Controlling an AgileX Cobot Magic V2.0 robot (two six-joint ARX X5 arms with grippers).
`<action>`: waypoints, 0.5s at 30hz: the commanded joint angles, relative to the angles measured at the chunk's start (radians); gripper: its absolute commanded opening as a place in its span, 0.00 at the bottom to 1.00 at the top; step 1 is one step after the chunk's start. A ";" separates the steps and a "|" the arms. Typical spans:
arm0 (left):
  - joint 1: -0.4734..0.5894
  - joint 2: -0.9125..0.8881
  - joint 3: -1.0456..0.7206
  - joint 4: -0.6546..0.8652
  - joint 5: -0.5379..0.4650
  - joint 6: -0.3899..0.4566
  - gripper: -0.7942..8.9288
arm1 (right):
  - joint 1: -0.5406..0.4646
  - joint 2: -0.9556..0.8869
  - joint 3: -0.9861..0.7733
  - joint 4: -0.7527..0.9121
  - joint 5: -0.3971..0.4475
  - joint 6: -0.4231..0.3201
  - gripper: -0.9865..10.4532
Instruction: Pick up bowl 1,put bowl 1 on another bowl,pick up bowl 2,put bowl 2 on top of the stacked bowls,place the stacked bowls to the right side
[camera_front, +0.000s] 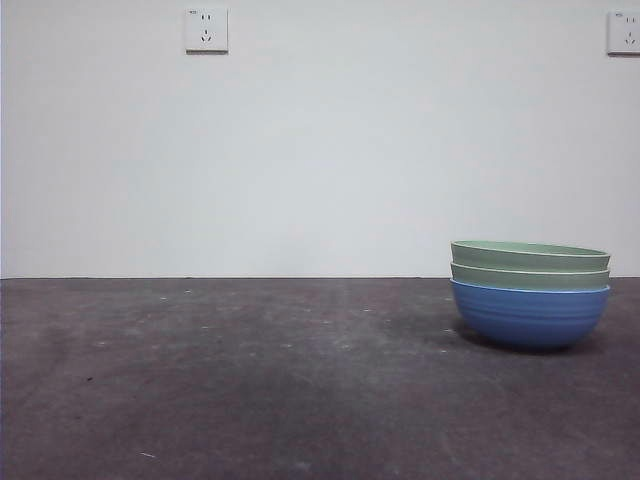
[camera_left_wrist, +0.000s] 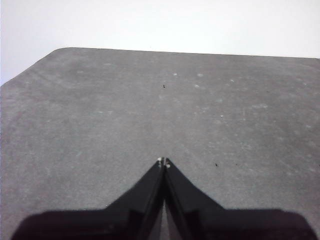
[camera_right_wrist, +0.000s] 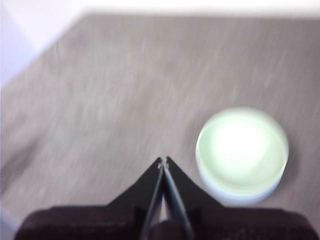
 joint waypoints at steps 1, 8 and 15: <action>0.003 -0.003 -0.015 0.005 -0.002 -0.006 0.08 | -0.031 -0.069 -0.103 0.138 0.000 -0.007 0.09; 0.003 -0.003 -0.015 0.005 -0.002 -0.006 0.08 | -0.109 -0.298 -0.451 0.515 0.007 -0.035 0.09; 0.003 -0.003 -0.015 0.005 -0.002 -0.006 0.08 | -0.132 -0.480 -0.716 0.659 0.043 -0.039 0.09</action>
